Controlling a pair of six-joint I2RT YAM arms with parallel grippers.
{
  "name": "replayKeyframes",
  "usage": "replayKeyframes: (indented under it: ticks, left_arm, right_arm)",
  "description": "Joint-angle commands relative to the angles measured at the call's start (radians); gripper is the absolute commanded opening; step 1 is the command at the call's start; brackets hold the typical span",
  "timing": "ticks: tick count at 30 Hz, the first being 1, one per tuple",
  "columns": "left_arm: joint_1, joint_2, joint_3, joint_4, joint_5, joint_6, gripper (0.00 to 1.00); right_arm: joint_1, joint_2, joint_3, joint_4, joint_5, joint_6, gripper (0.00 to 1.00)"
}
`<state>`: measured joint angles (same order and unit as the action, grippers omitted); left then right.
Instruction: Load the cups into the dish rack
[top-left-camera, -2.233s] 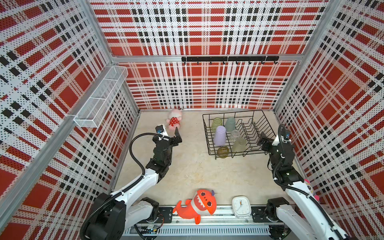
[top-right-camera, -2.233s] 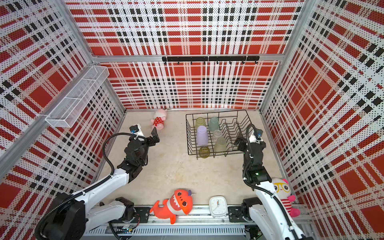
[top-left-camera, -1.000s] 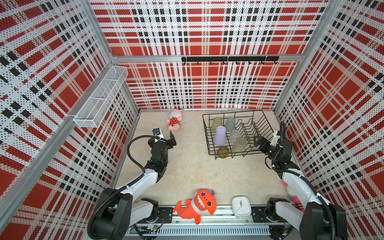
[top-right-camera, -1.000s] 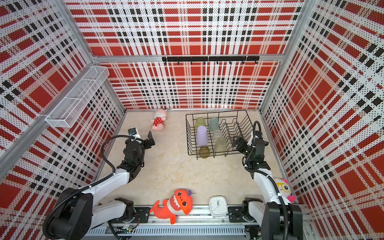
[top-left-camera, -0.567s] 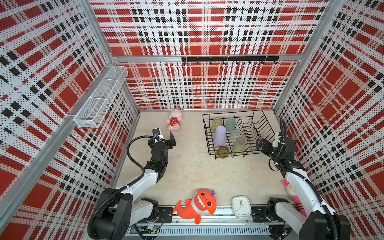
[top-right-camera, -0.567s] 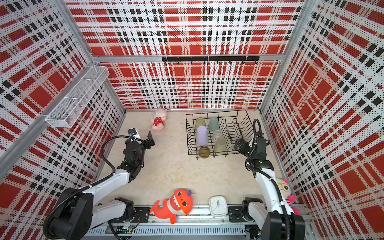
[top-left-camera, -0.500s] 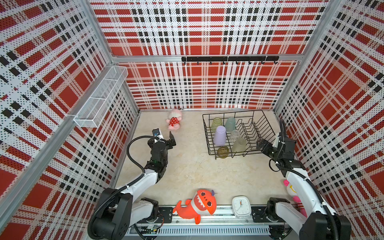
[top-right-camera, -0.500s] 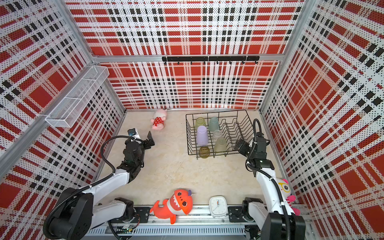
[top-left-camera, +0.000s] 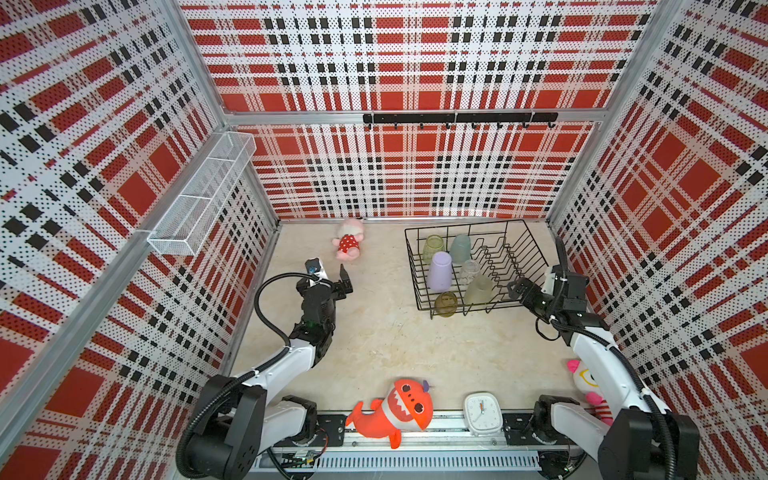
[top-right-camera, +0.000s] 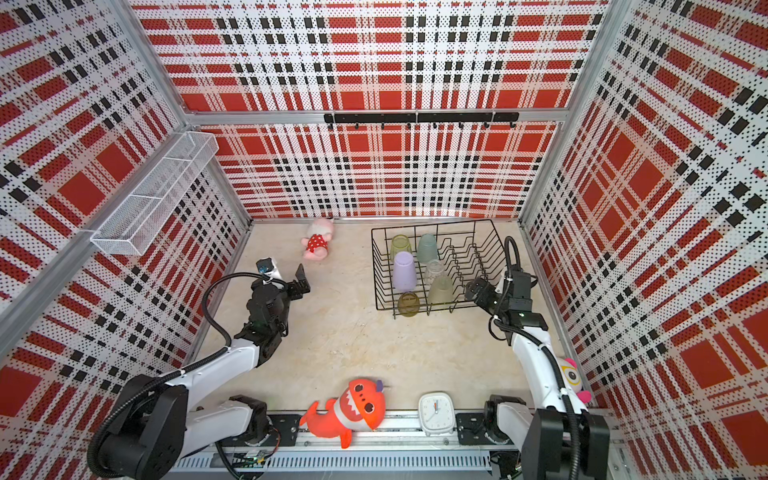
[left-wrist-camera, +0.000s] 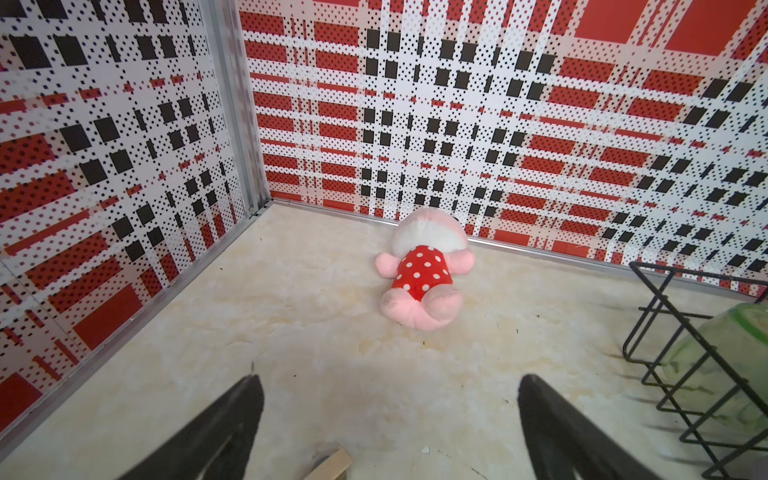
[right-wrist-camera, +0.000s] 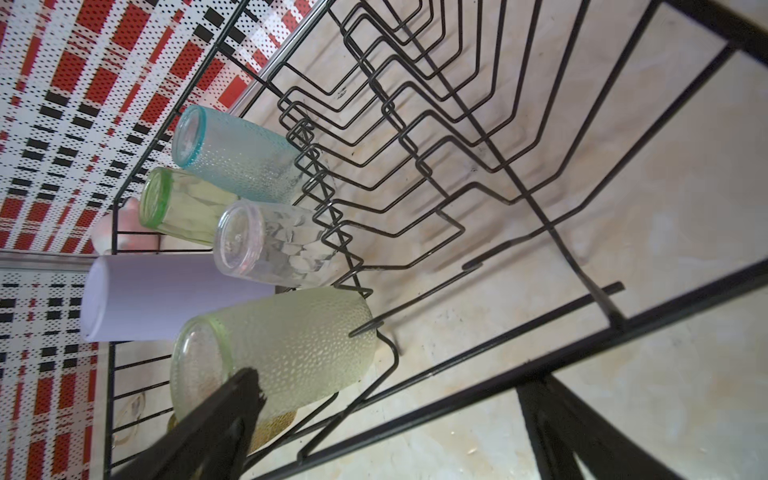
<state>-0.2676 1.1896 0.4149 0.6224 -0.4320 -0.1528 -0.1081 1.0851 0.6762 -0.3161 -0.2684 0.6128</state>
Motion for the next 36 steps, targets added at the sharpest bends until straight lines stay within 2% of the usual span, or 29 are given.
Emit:
replayKeyframes:
  ticks: [1, 8, 14, 23, 26, 30, 36]
  left_arm:
    - [0.01, -0.015, -0.014, 0.031, 0.001, -0.003, 0.98]
    - [0.01, -0.006, -0.013, 0.03, -0.001, -0.005, 0.98]
    - [0.013, -0.01, -0.012, 0.033, -0.007, -0.002, 0.98]
    - [0.012, -0.011, -0.01, 0.033, 0.006, -0.005, 0.98]
    - [0.013, -0.009, -0.008, 0.032, 0.011, -0.005, 0.98]
    - [0.012, -0.006, -0.008, 0.032, 0.003, -0.004, 0.98]
    - [0.012, 0.005, -0.006, 0.036, -0.015, 0.012, 0.98]
  right_arm:
    - [-0.005, 0.045, 0.032, 0.127, -0.108, 0.002, 1.0]
    - [0.015, 0.155, 0.08, 0.18, -0.163, 0.004, 1.0]
    - [0.077, 0.243, 0.137, 0.229, -0.137, -0.001, 1.0]
    - [0.096, 0.381, 0.242, 0.264, -0.118, -0.045, 1.0]
    - [0.096, 0.387, 0.24, 0.256, -0.099, -0.053, 1.0]
    - [0.089, 0.364, 0.209, 0.247, -0.114, -0.15, 1.0]
    - [0.051, 0.247, 0.106, 0.251, -0.079, -0.233, 1.0]
